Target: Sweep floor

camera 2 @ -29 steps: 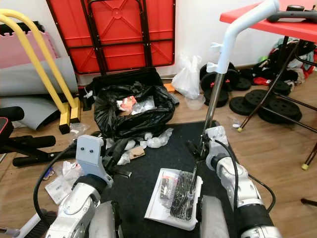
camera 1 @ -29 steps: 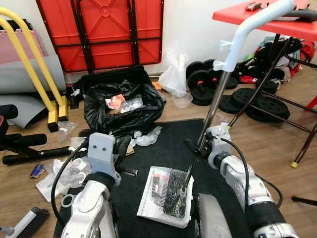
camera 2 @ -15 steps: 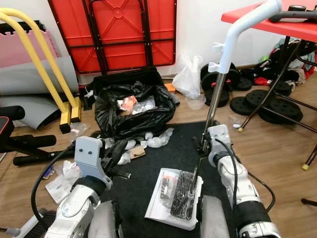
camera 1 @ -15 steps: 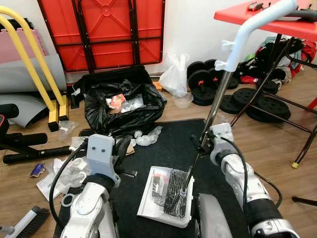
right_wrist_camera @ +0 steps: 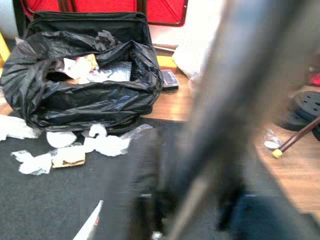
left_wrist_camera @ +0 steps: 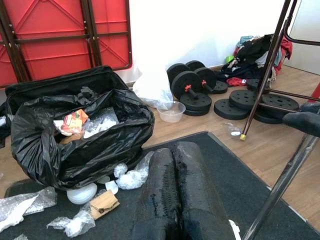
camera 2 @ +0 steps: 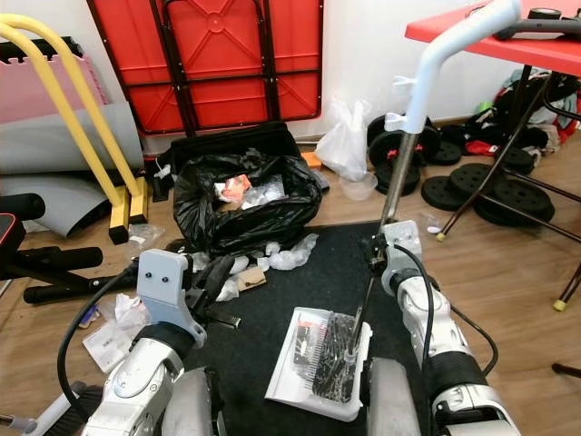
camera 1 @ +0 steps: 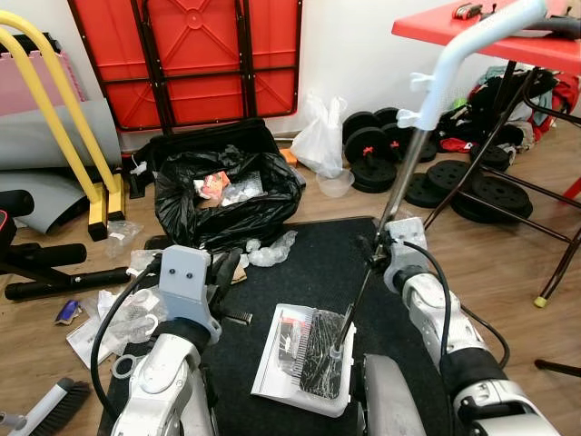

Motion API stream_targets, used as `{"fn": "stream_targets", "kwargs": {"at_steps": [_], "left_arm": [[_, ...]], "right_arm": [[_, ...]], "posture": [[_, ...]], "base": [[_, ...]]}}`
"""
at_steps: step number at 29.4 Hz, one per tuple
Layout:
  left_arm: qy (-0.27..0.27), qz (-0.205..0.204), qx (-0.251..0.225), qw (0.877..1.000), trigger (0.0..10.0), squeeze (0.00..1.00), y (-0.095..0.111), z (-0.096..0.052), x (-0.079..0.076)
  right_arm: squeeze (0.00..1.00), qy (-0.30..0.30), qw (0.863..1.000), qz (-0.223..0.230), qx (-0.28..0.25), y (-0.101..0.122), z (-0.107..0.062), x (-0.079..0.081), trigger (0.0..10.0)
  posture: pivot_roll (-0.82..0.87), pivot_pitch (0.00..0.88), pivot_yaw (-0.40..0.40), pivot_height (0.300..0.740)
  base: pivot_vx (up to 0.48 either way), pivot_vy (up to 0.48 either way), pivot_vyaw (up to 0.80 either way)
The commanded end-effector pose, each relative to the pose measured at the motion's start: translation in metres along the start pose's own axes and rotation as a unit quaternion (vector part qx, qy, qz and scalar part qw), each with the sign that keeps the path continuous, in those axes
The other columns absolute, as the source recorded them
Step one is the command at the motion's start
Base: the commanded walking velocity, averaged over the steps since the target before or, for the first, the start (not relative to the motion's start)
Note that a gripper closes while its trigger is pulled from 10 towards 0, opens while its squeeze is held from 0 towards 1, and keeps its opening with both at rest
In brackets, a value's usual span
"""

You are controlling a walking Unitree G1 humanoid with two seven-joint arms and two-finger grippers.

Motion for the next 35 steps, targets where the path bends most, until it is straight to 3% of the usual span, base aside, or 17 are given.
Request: {"fn": "stream_targets", "kwargs": {"at_steps": [1, 12, 16, 17, 19, 20, 21, 22, 23, 24, 26, 35], "left_arm": [[-0.004, -0.011, 0.007, 1.000, 10.0, 0.00, -0.002, -0.001, -0.002], [-0.002, -0.021, 0.006, 1.000, 10.0, 0.00, -0.002, -0.001, -0.001], [-0.002, -0.022, 0.006, 1.000, 10.0, 0.00, -0.002, 0.000, -0.001], [-0.001, -0.022, 0.005, 1.000, 10.0, 0.00, -0.002, 0.000, 0.000], [-0.001, -0.022, 0.005, 1.000, 10.0, 0.00, -0.002, 0.000, 0.000], [-0.001, -0.022, 0.005, 1.000, 10.0, 0.00, -0.002, 0.001, 0.000], [-0.001, -0.022, 0.005, 1.000, 10.0, 0.00, -0.002, 0.001, 0.000], [-0.002, -0.019, 0.005, 1.000, 10.0, 0.00, -0.002, 0.001, 0.001], [-0.002, -0.019, 0.005, 1.000, 10.0, 0.00, -0.002, 0.001, 0.001], [-0.001, -0.019, 0.004, 1.000, 10.0, 0.00, -0.001, 0.002, 0.001], [0.002, -0.021, 0.003, 1.000, 10.0, 0.00, -0.001, 0.003, 0.002], [0.027, -0.039, 0.002, 0.999, 10.0, 0.00, -0.001, 0.006, 0.010]], "right_arm": [[0.00, -0.011, 1.000, -0.004, 0.000, -0.001, 0.000, -0.002, 0.0], [0.00, -0.036, 0.999, -0.010, -0.006, -0.005, -0.003, -0.014, 0.0], [0.00, -0.047, 0.998, 0.020, -0.027, 0.002, -0.001, -0.022, 0.0], [0.00, -0.053, 0.996, 0.056, -0.043, 0.008, 0.001, -0.026, 0.0], [0.00, -0.053, 0.996, 0.056, -0.043, 0.008, 0.001, -0.026, 0.0], [0.00, -0.059, 0.992, 0.100, -0.051, 0.014, 0.004, -0.031, 10.0], [0.00, -0.059, 0.992, 0.100, -0.051, 0.014, 0.004, -0.031, 10.0], [0.00, -0.045, 0.976, 0.198, -0.084, 0.032, 0.007, -0.039, 10.0], [0.00, -0.045, 0.976, 0.198, -0.084, 0.032, 0.007, -0.039, 10.0], [0.00, -0.042, 0.968, 0.227, -0.101, 0.039, 0.006, -0.044, 10.0], [0.00, -0.042, 0.961, 0.249, -0.114, 0.043, 0.006, -0.049, 10.0], [0.00, -0.054, 0.950, 0.272, -0.145, 0.055, 0.003, -0.064, 10.0]], "posture": [[-0.06, 0.030, -0.043, 0.476], [-0.07, 0.029, -0.040, 0.476], [-0.07, 0.027, -0.039, 0.476], [-0.08, 0.024, -0.033, 0.476], [-0.08, 0.024, -0.033, 0.476], [-0.08, 0.021, -0.028, 0.476], [-0.08, 0.021, -0.028, 0.476], [-0.09, 0.017, -0.026, 0.481], [-0.09, 0.017, -0.026, 0.481], [-0.09, 0.015, -0.027, 0.486], [-0.09, 0.014, -0.027, 0.491], [-0.10, 0.003, -0.028, 0.511]], "base": [[0.000, 0.000, 0.00], [0.000, 0.000, 0.00], [0.000, 0.000, 0.00], [0.000, 0.000, 0.00], [0.000, 0.000, 0.00], [0.000, 0.000, 0.00], [0.000, 0.000, 0.00], [0.000, 0.000, 0.00], [0.000, 0.000, 0.00], [0.000, 0.000, 0.00], [0.000, 0.000, 0.00], [0.000, 0.000, 0.00]]}}
Point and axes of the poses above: a point about 5 cm out from each wrist's last joint towards the gripper, its own z axis pointing out of the wrist towards the gripper, its own y axis along the axis of the wrist's last joint, x = y × z, the point moved 1 cm from there along z, pointing out of the wrist towards the gripper, and after that the axes turned 7 degrees about -z, right-handed, at the moved point
